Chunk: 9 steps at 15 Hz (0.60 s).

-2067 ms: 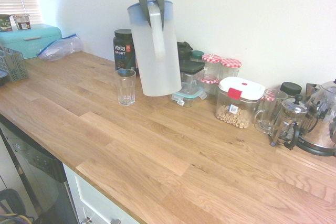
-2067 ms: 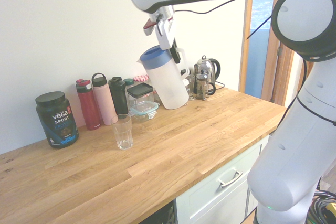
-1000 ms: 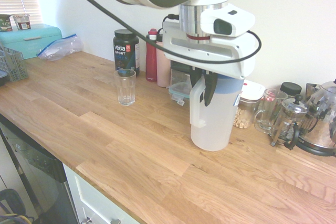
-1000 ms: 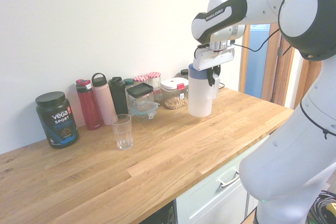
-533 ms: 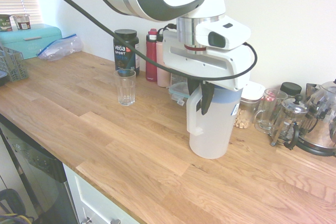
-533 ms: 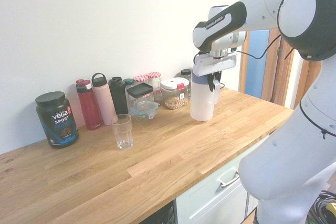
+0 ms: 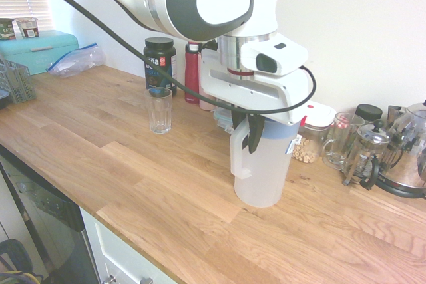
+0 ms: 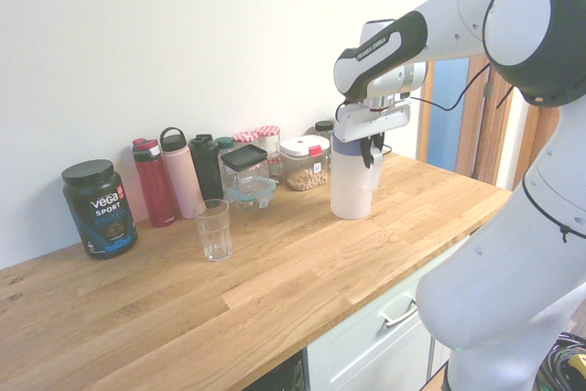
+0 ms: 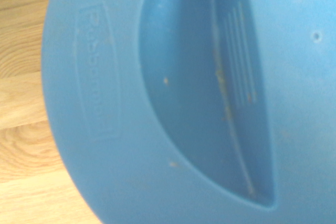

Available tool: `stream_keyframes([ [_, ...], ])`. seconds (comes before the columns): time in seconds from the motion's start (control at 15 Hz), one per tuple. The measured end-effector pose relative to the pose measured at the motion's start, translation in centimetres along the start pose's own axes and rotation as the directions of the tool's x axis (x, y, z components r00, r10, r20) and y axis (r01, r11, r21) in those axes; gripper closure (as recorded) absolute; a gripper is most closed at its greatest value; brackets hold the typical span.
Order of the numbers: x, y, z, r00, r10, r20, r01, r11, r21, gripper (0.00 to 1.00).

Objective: Pour me some water

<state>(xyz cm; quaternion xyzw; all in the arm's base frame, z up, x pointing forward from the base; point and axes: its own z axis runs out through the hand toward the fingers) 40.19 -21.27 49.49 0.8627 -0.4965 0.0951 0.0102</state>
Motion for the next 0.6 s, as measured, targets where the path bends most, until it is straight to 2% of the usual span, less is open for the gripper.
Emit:
stream_keyframes([
  [0.33,0.2,0.2,0.0,1.0,0.007,-0.007,-0.007,1.0,-0.005,0.0],
  [0.6,-1.1,1.7,-2.0,0.998,0.051,0.048,-0.048,0.998,-0.049,0.0],
])
